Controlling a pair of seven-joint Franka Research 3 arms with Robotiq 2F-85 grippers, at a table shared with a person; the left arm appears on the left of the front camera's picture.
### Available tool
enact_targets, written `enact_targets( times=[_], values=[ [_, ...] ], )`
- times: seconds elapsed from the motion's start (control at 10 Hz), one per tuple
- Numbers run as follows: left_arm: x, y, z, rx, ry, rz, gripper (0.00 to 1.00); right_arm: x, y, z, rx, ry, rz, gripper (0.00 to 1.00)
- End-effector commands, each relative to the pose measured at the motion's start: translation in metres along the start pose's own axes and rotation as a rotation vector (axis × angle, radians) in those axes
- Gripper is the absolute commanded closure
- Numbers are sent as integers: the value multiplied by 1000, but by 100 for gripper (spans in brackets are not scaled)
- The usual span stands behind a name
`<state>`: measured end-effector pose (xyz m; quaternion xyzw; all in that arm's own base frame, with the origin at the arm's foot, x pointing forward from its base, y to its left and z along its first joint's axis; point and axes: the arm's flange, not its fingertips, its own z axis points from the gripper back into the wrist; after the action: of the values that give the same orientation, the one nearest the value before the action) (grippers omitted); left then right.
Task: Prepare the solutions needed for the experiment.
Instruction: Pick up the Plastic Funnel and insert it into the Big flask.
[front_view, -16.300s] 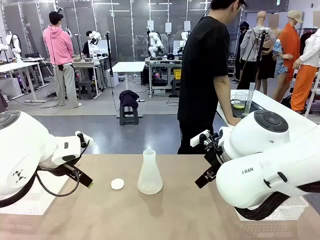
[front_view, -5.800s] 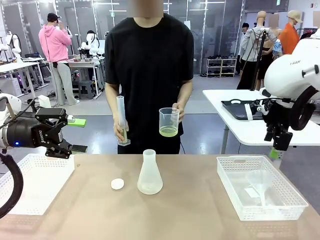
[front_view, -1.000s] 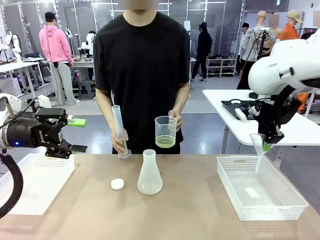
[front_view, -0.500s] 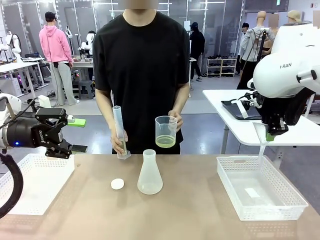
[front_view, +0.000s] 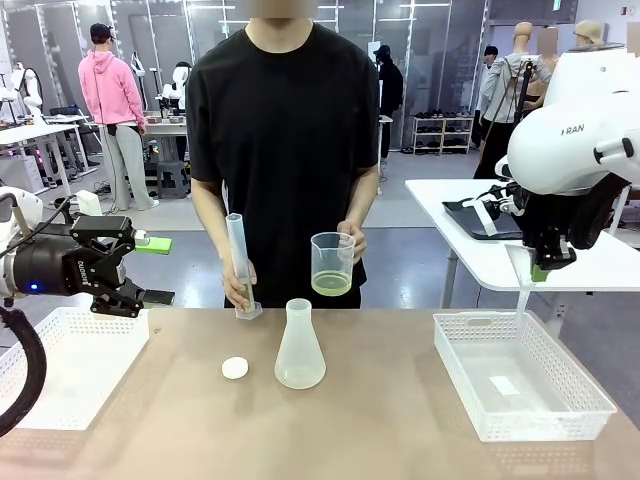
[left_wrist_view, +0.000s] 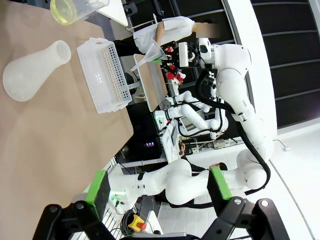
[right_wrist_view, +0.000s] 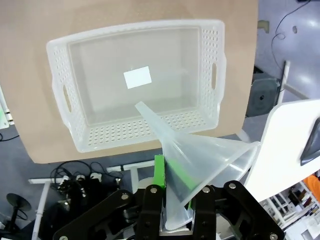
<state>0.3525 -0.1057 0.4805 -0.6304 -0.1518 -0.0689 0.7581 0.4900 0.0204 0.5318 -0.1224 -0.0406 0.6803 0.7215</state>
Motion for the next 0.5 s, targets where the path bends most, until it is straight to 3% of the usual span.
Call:
enact_targets(
  times=[0.0,0.4],
  values=[
    [0,-2,-2,-20,-6,1,0,26,16,18,-127,-62,153,93],
    [0,-2,-2,-20,-6,1,0,95,42,79,-377,-88,315,93]
  ],
)
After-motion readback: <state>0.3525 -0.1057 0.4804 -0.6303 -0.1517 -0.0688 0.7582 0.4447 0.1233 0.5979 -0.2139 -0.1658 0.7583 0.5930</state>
